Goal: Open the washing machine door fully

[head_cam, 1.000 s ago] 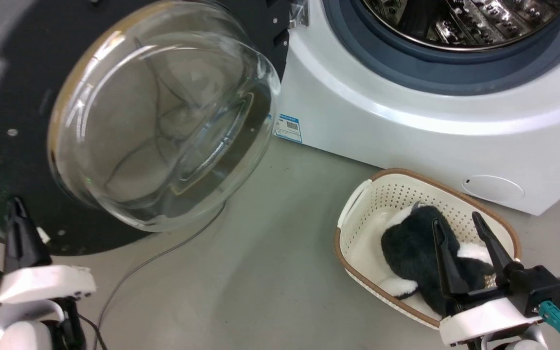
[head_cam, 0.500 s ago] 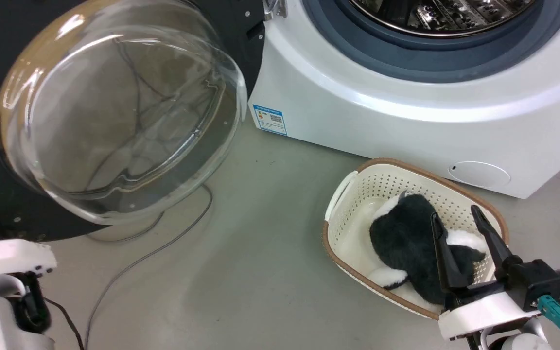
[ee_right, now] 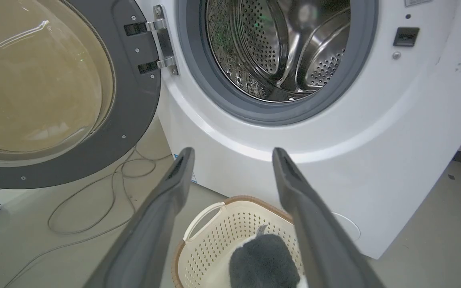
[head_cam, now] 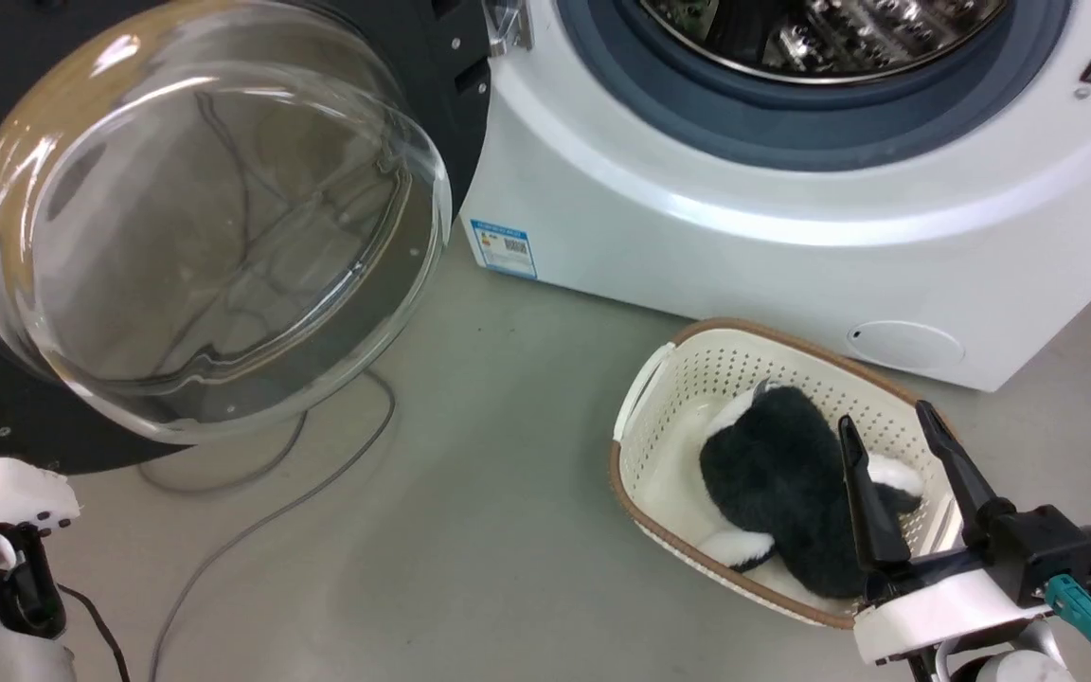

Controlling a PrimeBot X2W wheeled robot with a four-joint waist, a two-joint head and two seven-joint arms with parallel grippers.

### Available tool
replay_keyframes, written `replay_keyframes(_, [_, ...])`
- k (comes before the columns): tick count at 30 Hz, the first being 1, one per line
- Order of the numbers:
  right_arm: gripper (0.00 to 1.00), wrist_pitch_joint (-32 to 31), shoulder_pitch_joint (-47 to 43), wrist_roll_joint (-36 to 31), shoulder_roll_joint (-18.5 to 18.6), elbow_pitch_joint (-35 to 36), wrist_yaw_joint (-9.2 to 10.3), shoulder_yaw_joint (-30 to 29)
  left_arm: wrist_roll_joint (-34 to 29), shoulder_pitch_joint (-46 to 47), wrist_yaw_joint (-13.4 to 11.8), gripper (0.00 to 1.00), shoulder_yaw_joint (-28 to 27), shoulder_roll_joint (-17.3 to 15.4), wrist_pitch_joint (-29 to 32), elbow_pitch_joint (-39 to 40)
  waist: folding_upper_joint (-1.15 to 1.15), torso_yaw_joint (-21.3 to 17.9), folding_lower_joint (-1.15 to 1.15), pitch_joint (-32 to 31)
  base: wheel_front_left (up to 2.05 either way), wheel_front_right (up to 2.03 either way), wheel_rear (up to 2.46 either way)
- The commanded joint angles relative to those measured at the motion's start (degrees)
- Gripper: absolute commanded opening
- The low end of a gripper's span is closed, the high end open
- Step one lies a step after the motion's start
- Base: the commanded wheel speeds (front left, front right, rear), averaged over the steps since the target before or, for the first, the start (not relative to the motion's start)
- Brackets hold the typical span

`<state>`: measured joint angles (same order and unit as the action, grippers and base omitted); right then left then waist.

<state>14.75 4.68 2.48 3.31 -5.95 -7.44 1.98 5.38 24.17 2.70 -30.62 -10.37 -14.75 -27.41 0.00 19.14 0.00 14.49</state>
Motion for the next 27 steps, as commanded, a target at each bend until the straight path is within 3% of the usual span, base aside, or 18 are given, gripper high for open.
replay_keyframes(1, [1.00,0.25,0.34,0.17,0.01,-0.18,-0.05,-0.09,-0.39,-0.10,0.21,0.00,-0.33,-0.20,-0.25,0.59,0.00,-0.24,0.00,-0.73,0.00,0.00,0.00])
replay_keyframes(10, [1.00,0.25,-1.54,1.38,-0.37,-0.17,-0.05,-0.76,-2.65,-7.65,2.04,0.00,0.36,2.12,-0.25,8.72,0.00,-1.86,0.00,-5.93,0.00,0.00,0.00])
replay_keyframes(19, [1.00,0.25,-4.21,3.88,-0.42,-0.17,-0.05,-0.93,-4.60,-15.42,3.10,0.00,5.12,5.36,-0.25,17.53,0.00,-3.71,0.00,-10.75,0.00,0.00,0.00])
replay_keyframes(20, [1.00,0.25,-4.51,4.07,-0.42,-0.17,-0.05,-1.00,-4.68,-16.11,3.26,0.43,5.91,5.55,-0.25,18.25,0.00,-3.95,0.00,-11.17,0.00,0.00,0.00])
replay_keyframes(21, [1.00,0.25,-4.77,4.24,-0.42,-0.14,-0.05,-1.07,-4.68,-16.73,3.44,1.00,6.79,5.70,-0.25,19.10,0.00,-4.18,0.00,-11.53,0.00,0.00,0.00])
replay_keyframes(27, [1.00,0.25,-5.95,4.77,-0.43,0.05,-0.05,-1.35,-4.14,-20.43,4.04,1.00,10.65,6.39,-0.25,22.51,0.00,-6.08,0.00,-13.37,0.00,0.00,0.00])
